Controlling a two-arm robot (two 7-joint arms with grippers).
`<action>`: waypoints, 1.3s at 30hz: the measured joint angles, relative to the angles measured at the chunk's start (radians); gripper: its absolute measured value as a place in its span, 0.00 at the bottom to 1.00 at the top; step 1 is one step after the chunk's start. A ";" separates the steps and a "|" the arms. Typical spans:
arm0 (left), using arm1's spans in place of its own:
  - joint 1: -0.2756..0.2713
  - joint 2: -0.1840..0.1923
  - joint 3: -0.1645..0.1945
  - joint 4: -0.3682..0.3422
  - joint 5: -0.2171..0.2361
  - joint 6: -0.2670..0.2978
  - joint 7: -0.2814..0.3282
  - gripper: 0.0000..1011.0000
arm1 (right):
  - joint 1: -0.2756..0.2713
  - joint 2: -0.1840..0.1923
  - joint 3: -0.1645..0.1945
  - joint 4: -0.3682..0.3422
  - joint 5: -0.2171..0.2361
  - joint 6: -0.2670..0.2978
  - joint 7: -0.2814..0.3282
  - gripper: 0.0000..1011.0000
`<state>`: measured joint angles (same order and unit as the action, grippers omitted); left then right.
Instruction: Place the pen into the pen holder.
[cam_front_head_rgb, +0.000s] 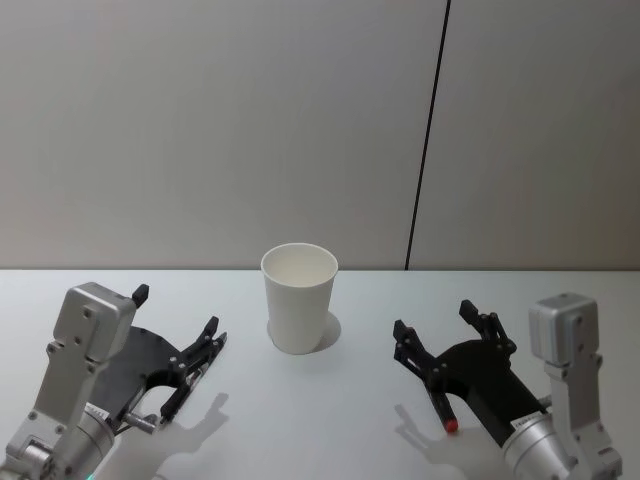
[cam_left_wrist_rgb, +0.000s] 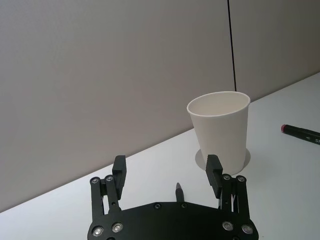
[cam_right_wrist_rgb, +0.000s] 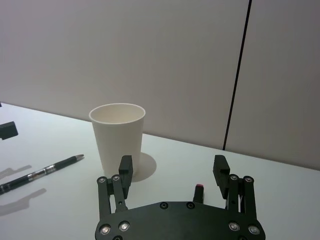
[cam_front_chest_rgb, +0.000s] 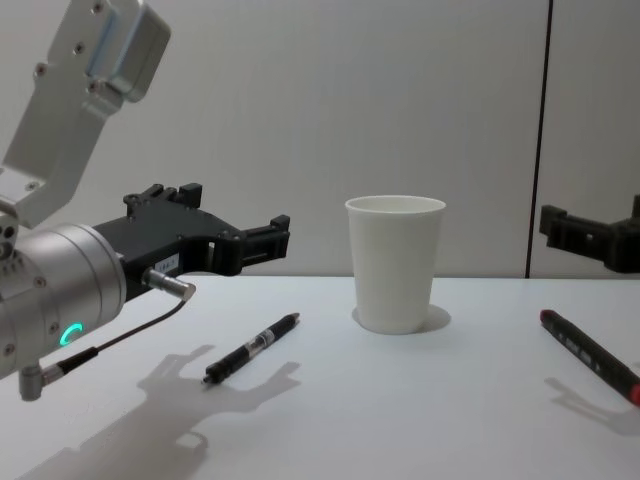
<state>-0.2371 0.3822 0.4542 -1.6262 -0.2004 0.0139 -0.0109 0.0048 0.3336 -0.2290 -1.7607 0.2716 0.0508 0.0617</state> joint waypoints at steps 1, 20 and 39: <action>0.000 0.000 0.000 0.000 0.000 0.000 0.000 0.99 | 0.005 -0.001 0.000 0.001 -0.002 0.004 -0.002 0.99; 0.000 0.000 0.000 0.000 0.000 0.000 0.000 0.99 | 0.173 -0.012 0.001 -0.009 -0.050 0.326 -0.053 0.99; 0.000 0.000 0.000 0.000 0.000 0.000 0.000 0.99 | 0.380 -0.008 -0.056 0.052 -0.073 0.737 -0.027 0.99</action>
<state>-0.2372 0.3821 0.4542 -1.6262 -0.2004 0.0139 -0.0109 0.3847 0.3260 -0.2851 -1.7085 0.1983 0.7879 0.0351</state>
